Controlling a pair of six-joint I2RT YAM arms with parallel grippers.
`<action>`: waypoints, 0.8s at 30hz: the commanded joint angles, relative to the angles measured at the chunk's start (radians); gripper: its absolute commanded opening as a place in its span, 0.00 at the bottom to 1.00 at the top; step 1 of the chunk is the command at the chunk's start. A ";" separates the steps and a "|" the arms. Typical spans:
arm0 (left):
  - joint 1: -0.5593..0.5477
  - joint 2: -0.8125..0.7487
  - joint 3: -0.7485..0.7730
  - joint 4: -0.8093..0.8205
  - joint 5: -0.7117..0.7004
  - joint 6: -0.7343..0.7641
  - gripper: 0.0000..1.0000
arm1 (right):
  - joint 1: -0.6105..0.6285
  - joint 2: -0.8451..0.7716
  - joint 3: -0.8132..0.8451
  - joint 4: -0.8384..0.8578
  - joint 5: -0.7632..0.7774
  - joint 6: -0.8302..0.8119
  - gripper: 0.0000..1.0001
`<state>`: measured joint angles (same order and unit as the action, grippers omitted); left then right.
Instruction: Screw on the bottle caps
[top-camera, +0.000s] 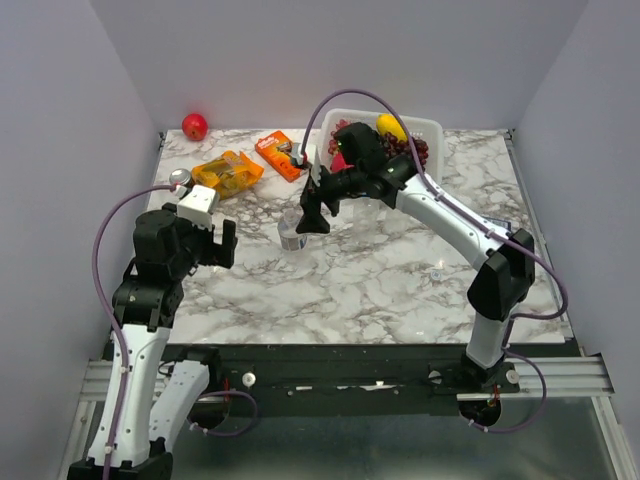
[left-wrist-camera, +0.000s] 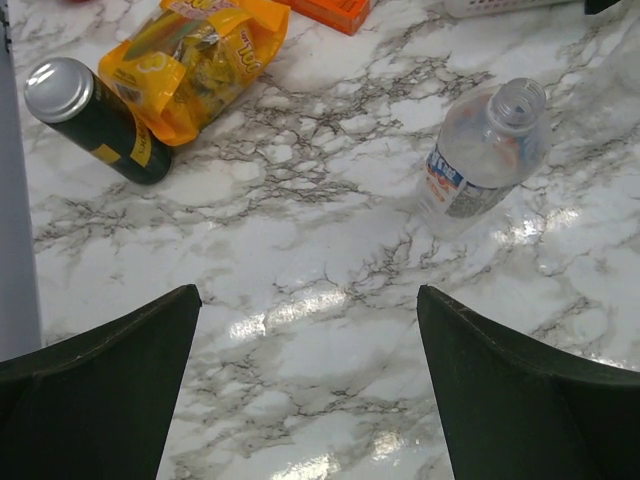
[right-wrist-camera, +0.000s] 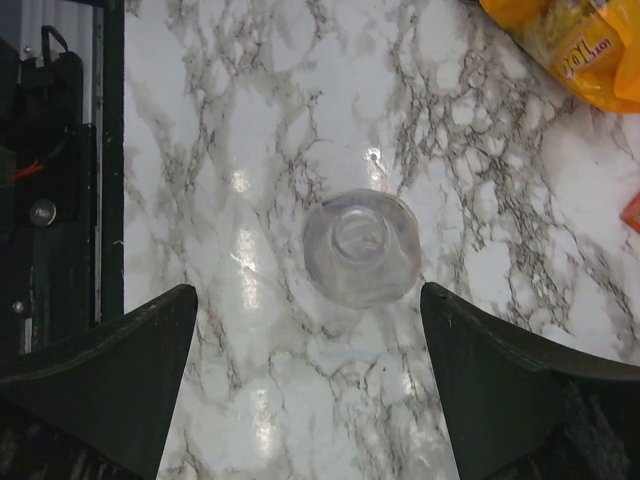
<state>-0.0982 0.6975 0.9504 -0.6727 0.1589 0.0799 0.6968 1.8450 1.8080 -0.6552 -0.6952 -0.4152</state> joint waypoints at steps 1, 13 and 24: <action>0.032 -0.056 0.013 -0.111 0.081 -0.025 0.99 | 0.030 0.017 -0.068 0.291 -0.058 0.050 1.00; 0.077 -0.029 0.024 -0.097 0.192 -0.025 0.99 | 0.052 0.115 -0.160 0.514 -0.003 0.093 0.89; 0.075 0.030 -0.088 0.042 0.452 0.024 0.99 | 0.052 0.056 -0.274 0.588 0.029 0.105 0.00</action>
<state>-0.0273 0.7040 0.9260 -0.7227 0.4110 0.0631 0.7410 1.9392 1.5578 -0.0795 -0.6907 -0.3229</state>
